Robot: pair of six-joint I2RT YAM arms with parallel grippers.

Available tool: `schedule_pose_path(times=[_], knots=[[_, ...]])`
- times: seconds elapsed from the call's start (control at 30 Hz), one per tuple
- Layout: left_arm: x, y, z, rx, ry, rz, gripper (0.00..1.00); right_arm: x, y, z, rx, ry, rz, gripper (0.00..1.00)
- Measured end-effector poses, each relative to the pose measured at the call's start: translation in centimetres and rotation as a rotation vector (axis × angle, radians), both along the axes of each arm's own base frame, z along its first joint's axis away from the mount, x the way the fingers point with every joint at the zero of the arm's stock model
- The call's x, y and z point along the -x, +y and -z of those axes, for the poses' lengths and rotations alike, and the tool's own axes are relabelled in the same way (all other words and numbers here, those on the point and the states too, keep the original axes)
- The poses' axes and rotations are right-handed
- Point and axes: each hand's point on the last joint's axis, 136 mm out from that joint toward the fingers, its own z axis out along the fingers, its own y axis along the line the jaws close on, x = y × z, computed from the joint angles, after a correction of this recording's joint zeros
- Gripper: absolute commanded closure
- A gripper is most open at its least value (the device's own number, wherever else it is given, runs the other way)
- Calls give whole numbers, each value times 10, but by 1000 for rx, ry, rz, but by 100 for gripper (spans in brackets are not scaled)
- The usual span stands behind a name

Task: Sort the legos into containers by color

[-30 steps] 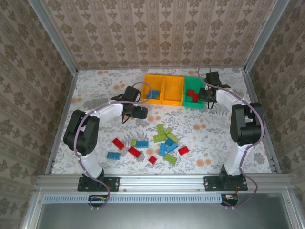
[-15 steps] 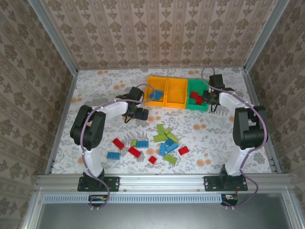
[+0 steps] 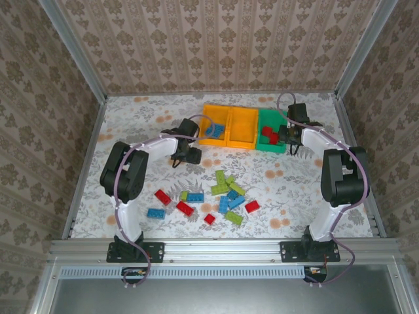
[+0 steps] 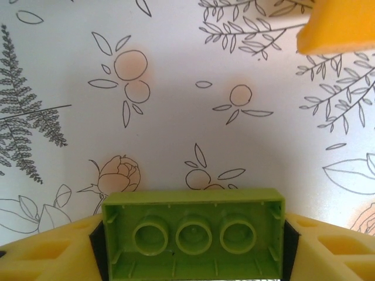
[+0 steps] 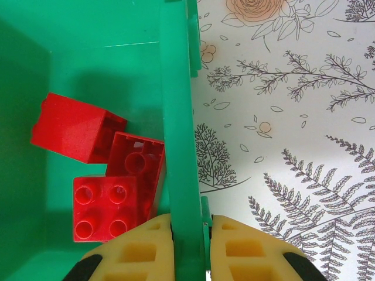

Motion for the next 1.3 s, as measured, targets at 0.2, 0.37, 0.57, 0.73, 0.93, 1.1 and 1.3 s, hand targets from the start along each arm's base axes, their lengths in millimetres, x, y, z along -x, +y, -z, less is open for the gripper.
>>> schedule_pose_path(times=[0.2,0.37,0.57,0.73,0.93,1.1,1.3], knots=[[0,0,-1,1,-1,0,35,2,3,0,0,1,-7,87],[3,-5,-8,7,-11,13,35,5,14,1,5,3,-33,87],[8,-28,-50,63,-95,65,35,12,42,1,7,7,-99,87],[7,-59,-91,139,-182,115,35,20,63,1,9,9,-153,86],[-5,-108,-124,230,-240,186,34,25,88,1,5,9,-204,82],[-24,-136,-111,250,-224,204,32,29,93,4,-4,19,-202,63],[-32,-145,-84,229,-177,206,29,45,89,14,-7,55,-189,36]])
